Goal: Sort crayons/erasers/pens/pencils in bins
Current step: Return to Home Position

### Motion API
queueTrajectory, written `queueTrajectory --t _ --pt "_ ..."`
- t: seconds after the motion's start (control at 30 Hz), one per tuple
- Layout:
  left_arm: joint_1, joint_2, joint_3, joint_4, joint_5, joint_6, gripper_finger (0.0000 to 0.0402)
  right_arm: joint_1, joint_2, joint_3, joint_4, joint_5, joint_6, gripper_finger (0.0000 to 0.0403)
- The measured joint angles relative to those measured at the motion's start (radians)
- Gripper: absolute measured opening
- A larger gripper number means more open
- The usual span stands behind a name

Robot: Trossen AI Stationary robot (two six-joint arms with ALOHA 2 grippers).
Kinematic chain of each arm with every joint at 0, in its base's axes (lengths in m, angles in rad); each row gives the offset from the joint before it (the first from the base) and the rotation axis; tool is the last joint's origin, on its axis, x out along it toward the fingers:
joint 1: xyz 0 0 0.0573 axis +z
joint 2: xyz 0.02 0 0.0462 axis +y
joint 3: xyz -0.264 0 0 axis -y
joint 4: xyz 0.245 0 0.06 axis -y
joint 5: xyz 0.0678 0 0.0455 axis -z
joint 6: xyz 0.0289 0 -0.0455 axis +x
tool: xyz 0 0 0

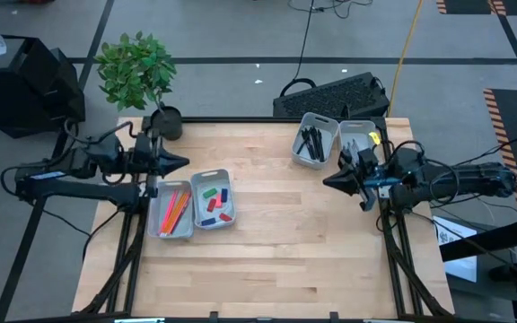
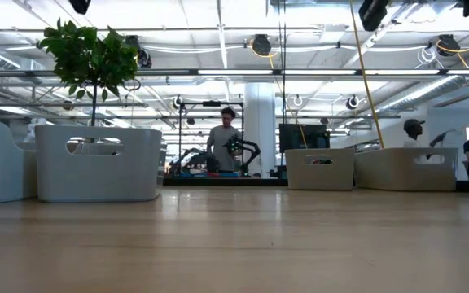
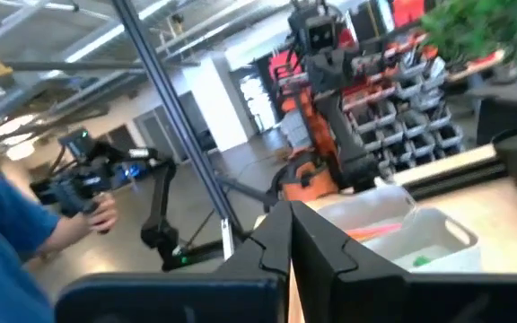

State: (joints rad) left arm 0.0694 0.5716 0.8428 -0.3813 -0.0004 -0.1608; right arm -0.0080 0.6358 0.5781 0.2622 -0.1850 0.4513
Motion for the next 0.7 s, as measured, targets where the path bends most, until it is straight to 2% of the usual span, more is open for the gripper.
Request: queueTrajectory --t 0.07,0.2,0.27,0.37,0.5,0.6,0.7 --pt "0.007 -0.005 -0.009 -0.017 -0.007 0.024 0.0001 0.0 0.001 0.0 -0.005 -0.002 -0.018 0.0004" --pt "0.011 -0.002 -0.011 -0.122 -0.136 0.033 0.0005 -0.012 -0.004 0.0 -0.044 0.002 -0.21 0.0004" --pt "0.011 0.01 -0.011 -0.124 -0.165 0.009 0.0007 -0.023 -0.003 -0.003 -0.06 0.002 -0.253 0.0004" --pt "0.009 -0.004 -0.049 -0.082 -0.124 0.048 0.0003 -0.052 -0.025 -0.024 -0.094 -0.005 -0.281 0.0004" --pt "0.009 -0.053 -0.156 0.039 -0.052 0.077 0.0002 -0.092 -0.087 -0.095 -0.103 -0.002 -0.282 0.0004" --pt "0.009 -0.087 -0.231 0.062 -0.05 0.087 0.0002 -0.116 -0.152 -0.156 -0.102 0.0 -0.281 0.0004" --pt "0.009 -0.095 -0.255 0.062 -0.075 0.096 0.0002 -0.122 -0.224 -0.221 -0.102 0.0 -0.266 0.0004"
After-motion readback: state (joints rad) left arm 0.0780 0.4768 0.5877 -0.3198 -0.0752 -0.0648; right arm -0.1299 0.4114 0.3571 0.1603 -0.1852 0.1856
